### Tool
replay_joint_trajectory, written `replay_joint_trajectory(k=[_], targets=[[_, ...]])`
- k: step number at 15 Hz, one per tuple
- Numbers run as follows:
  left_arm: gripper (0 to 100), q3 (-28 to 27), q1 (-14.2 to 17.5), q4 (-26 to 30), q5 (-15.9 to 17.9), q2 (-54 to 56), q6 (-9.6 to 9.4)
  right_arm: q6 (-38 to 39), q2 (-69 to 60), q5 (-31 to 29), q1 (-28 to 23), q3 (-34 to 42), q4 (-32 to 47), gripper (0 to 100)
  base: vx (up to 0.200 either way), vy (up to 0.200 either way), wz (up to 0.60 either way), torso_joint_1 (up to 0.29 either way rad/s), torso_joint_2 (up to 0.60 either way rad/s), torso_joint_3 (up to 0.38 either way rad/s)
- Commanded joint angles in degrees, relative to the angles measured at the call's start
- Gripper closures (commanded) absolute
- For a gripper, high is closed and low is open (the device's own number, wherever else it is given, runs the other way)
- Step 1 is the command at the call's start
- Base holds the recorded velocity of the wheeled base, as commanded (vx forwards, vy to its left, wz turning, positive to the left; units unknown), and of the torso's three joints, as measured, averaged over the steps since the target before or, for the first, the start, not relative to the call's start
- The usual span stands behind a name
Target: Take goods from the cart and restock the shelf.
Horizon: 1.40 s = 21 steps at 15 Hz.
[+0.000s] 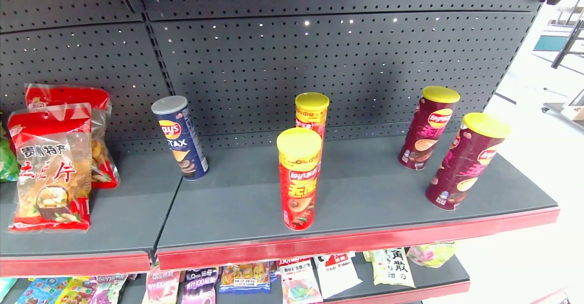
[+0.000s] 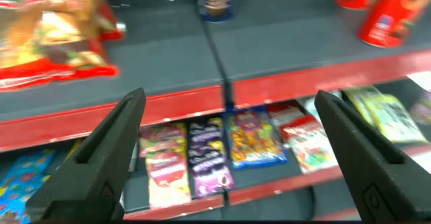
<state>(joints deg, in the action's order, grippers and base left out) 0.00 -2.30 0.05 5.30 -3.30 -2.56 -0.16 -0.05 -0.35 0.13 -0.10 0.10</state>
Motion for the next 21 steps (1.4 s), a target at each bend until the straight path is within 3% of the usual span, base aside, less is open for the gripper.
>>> replay_joint_trajectory(k=[1,5,6,7,8,9,10,11,12,15,16,18,21], targets=[[0,0.0,-0.86,-0.05,0.59,-1.79,-0.43,-0.02,0.05,0.0,0.04,0.01,-0.01,0,0.0,0.0,0.0,0.0,0.0,0.0],[0,0.0,-0.95,-0.14,1.29,-1.88,-0.78,-0.02,0.05,0.0,0.04,0.01,-0.01,0,0.0,0.0,0.0,0.0,0.0,0.0],[0,-1.58,-0.95,-0.4,2.08,-2.23,-0.08,-0.02,0.05,0.0,0.04,0.01,-0.01,0,0.0,0.0,0.0,0.0,0.0,0.0],[0,-17.67,-1.3,-0.66,2.08,-18.05,5.64,-0.02,0.05,0.0,0.04,0.01,-0.01,0,0.0,0.0,0.0,0.0,0.0,0.0],[0,-24.35,-0.86,-0.84,1.82,-25.61,9.06,-0.02,0.05,0.0,0.04,0.01,-0.01,0,0.0,0.0,0.0,0.0,0.0,0.0],[0,-32.43,-0.95,-0.4,1.9,-31.85,9.68,-0.02,0.05,0.0,0.04,0.01,-0.01,0,0.0,0.0,0.0,0.0,0.0,0.0],[0,-36.56,-0.95,0.3,1.64,-40.64,6.16,-0.02,0.05,0.0,0.04,0.01,-0.01,0,0.0,0.0,0.0,0.0,0.0,0.0],[0,-36.3,-0.95,0.65,1.82,-46.0,1.68,-0.02,0.05,0.0,0.04,0.01,-0.01,0,0.0,0.0,0.0,0.0,0.0,0.0],[0,-36.47,-1.83,0.83,2.34,-50.05,-0.52,-0.02,0.05,0.0,0.04,0.01,-0.01,0,0.0,0.0,0.0,0.0,0.0,0.0],[0,-38.14,-10.0,0.3,2.17,-62.61,-0.96,-0.02,0.05,0.0,0.04,0.01,-0.01,0,0.0,0.0,0.0,0.0,0.0,0.0],[0,-38.23,-10.18,0.3,2.08,-62.97,-0.96,-0.02,0.05,0.0,0.04,0.01,-0.01,0,0.0,0.0,0.0,0.0,0.0,0.0],[0,-38.94,-18.17,0.83,0.23,-70.61,-0.25,-0.02,0.05,0.0,0.04,0.01,-0.01,0,0.0,0.0,0.0,0.0,0.0,0.0],[0,-40.69,-20.46,-1.37,-1.61,-79.67,0.1,-0.02,0.05,0.0,0.04,0.01,-0.01,0,0.0,0.0,0.0,0.0,0.0,0.0]])
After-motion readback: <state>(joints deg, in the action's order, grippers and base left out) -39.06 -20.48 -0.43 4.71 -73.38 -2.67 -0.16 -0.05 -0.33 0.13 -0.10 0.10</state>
